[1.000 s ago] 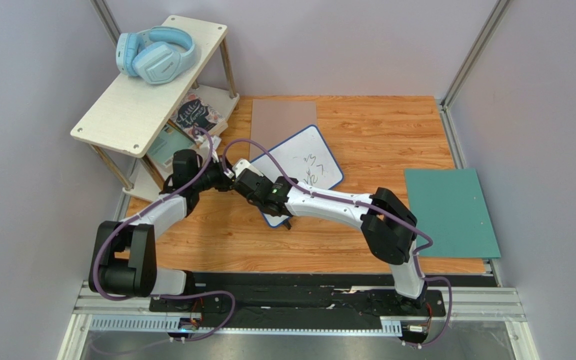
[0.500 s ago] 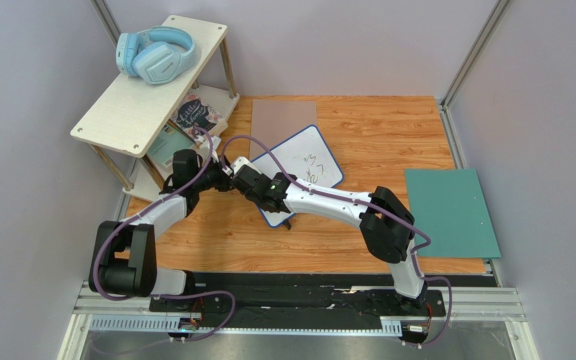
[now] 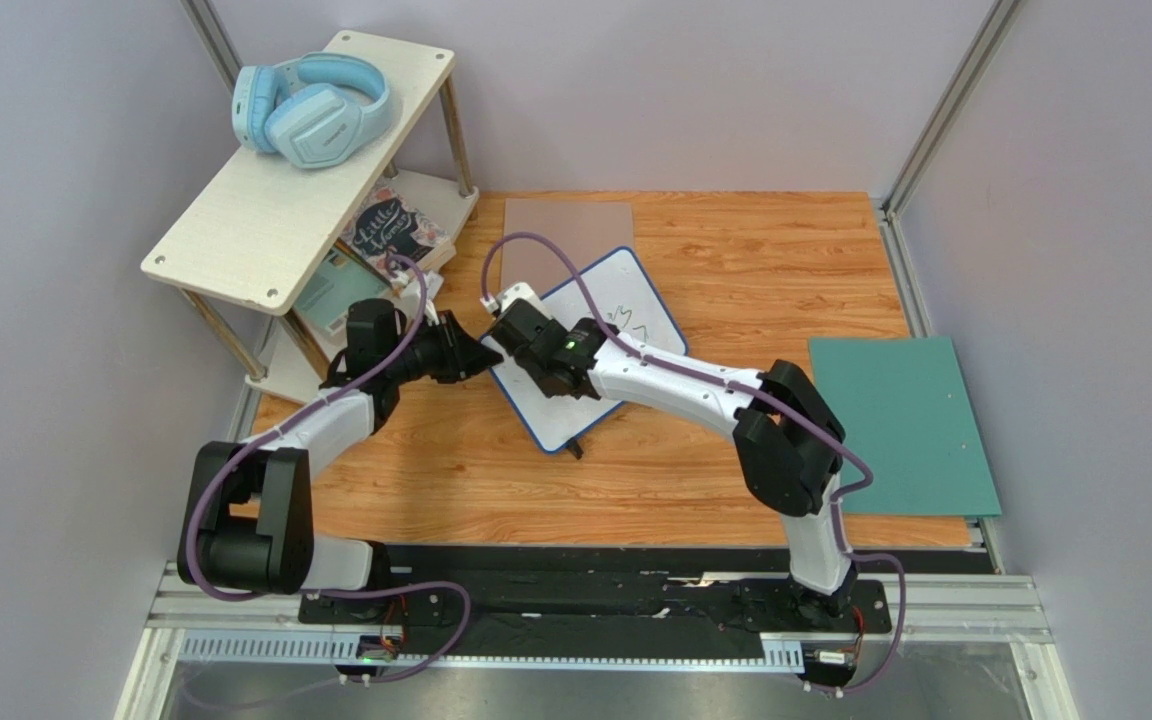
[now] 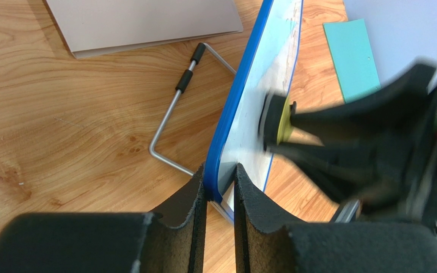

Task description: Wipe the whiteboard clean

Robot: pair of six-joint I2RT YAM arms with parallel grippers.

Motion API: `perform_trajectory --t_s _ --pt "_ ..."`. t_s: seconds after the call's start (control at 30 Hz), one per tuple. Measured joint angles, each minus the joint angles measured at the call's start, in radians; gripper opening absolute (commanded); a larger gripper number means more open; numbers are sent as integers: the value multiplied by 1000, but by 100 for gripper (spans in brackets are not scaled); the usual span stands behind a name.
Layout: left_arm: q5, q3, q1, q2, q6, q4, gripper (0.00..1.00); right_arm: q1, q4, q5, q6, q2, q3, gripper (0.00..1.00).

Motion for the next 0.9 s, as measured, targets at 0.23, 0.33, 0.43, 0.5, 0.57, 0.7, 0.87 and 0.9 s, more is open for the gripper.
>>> perform_trajectory --t_s 0.23,0.33,0.43,0.5,0.57,0.7,0.87,0.9 --pt "5 0 0 0 0 -2 0 -135 18 47 23 -34 -57 0" --pt "6 0 0 0 1 -4 0 -180 35 52 33 -48 -89 0" --pt "9 0 0 0 2 -5 0 -238 65 43 41 -62 -120 0" --pt "12 0 0 0 3 -6 0 -274 87 35 42 -69 -132 0" --pt "14 0 0 -1 4 -9 0 -307 111 30 40 -71 -140 0" --pt "22 0 -1 -1 6 -13 0 -340 164 11 21 -73 -148 0" --pt "26 0 -1 -1 7 -16 0 -340 214 -27 -15 -77 -150 0" --pt "27 0 -1 -1 7 -16 0 -338 231 -38 -24 -83 -157 0"
